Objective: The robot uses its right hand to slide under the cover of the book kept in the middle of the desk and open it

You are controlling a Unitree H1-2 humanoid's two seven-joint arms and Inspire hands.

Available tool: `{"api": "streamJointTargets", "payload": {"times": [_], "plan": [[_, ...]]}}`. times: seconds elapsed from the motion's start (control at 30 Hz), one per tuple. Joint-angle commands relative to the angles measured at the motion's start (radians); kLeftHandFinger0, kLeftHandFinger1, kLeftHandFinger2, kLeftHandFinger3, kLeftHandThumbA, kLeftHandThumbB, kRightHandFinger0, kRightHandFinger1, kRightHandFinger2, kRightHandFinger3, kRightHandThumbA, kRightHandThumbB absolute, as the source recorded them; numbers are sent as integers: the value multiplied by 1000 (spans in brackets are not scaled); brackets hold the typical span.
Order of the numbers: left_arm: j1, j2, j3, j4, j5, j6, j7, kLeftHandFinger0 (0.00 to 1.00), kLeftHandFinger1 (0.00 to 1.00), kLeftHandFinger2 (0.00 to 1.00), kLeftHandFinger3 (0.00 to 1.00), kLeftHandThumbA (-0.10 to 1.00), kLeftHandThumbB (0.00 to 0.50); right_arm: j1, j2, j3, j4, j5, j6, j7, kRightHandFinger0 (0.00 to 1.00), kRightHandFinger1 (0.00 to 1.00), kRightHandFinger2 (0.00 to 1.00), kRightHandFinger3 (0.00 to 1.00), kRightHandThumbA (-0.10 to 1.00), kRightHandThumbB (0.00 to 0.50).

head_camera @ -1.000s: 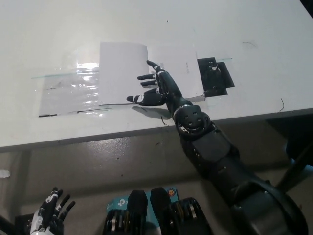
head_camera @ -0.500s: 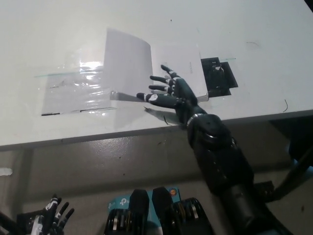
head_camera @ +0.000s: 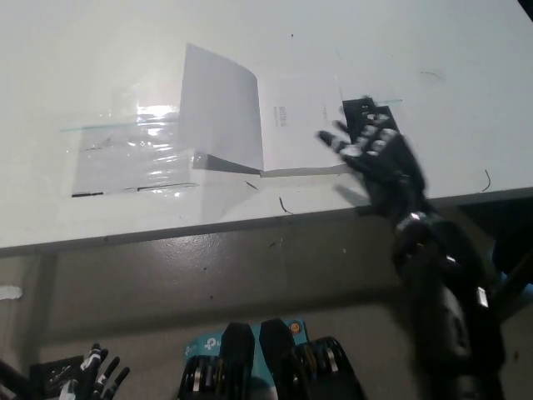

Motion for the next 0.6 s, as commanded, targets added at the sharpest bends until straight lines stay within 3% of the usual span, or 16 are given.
{"api": "streamJointTargets", "payload": {"times": [0.0, 0.13, 0.23, 0.3, 0.43, 0.57], "plan": [[20, -5, 15, -26, -17, -49, -28, 798, 808, 839, 923, 965, 109, 109, -47, -228, -424, 566, 128, -164, 940, 877, 889, 1000, 1000, 158], [13, -7, 31, -27, -34, -42, -22, 790, 798, 836, 915, 926, 133, 175, -55, -299, -422, 595, 128, -108, 922, 871, 892, 1000, 1000, 166], [13, -7, 37, -28, -42, -47, -34, 776, 793, 839, 921, 922, 139, 233, -45, -343, -396, 539, 106, -67, 847, 834, 842, 1000, 1000, 195], [10, -6, 37, -25, -28, -43, -16, 728, 753, 799, 891, 912, 158, 296, -30, -371, -344, 509, 39, 1, 875, 850, 871, 1000, 1000, 198], [15, -5, 36, -31, -26, -41, -22, 762, 769, 796, 894, 921, 156, 376, 9, -405, -257, 450, -57, 69, 845, 832, 876, 1000, 1000, 178], [19, -2, 35, -37, -25, -34, -20, 771, 781, 819, 892, 916, 156, 428, 62, -411, -168, 395, -109, 88, 837, 807, 850, 1000, 1000, 203]]}}
